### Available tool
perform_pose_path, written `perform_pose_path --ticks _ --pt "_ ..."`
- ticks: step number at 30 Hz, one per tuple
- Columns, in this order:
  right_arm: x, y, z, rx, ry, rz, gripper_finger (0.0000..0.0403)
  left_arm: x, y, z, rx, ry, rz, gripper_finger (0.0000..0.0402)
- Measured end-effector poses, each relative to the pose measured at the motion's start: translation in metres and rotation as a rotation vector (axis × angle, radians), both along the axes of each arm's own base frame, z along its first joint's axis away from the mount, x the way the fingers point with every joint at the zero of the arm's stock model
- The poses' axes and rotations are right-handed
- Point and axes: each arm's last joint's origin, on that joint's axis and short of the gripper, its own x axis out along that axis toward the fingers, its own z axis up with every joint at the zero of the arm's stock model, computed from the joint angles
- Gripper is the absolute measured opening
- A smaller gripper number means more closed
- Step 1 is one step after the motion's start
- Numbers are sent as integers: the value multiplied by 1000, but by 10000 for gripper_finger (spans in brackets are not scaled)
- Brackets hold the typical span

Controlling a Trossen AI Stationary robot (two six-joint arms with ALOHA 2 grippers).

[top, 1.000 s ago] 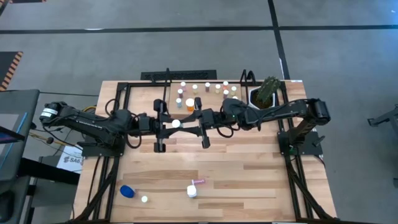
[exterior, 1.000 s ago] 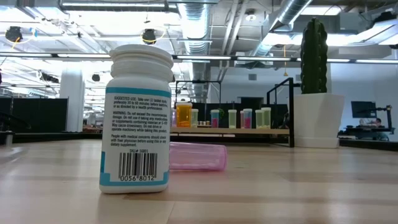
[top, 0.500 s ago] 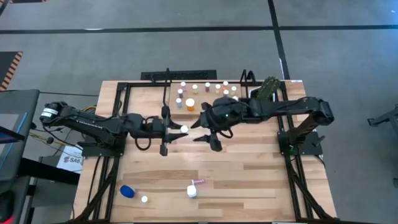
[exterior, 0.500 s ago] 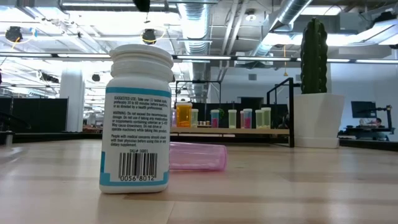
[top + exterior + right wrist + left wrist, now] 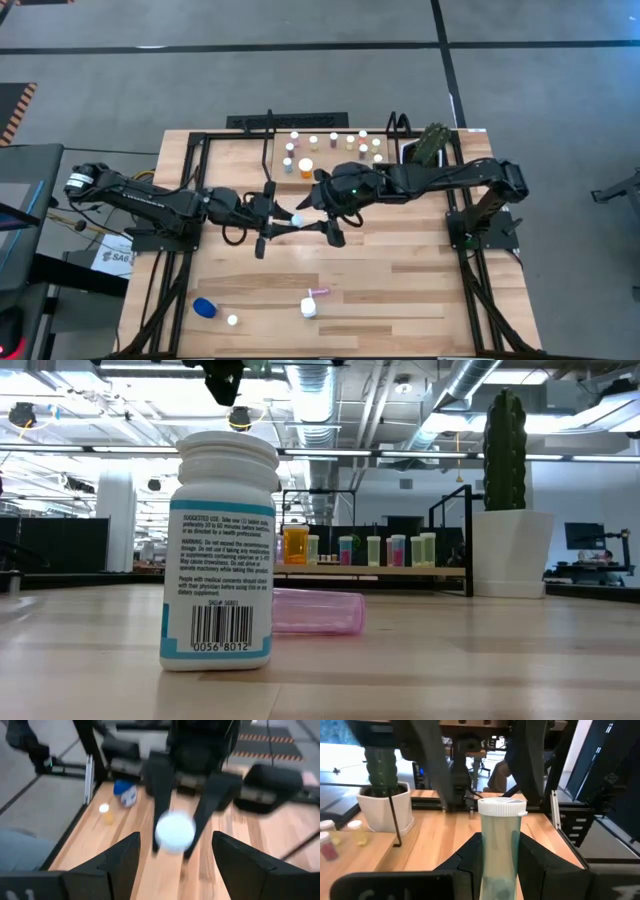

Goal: Pick and place medicine bottles onto shelf by color
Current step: Put the blue pill bottle on the shelf

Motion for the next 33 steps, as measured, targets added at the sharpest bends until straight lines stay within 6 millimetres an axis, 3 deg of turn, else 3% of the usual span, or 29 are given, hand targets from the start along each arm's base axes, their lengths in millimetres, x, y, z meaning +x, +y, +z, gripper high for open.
perform_pose_path --ticks 11,26,33 --pt "16 1 -15 -14 -13 11 262 -1 -2 0 7 4 -13 73" --pt "17 2 -15 -19 -21 16 116 -1 -2 -2 -3 19 19 73" --pt "15 0 -13 -16 -19 11 120 -1 0 -2 -48 19 76 108"
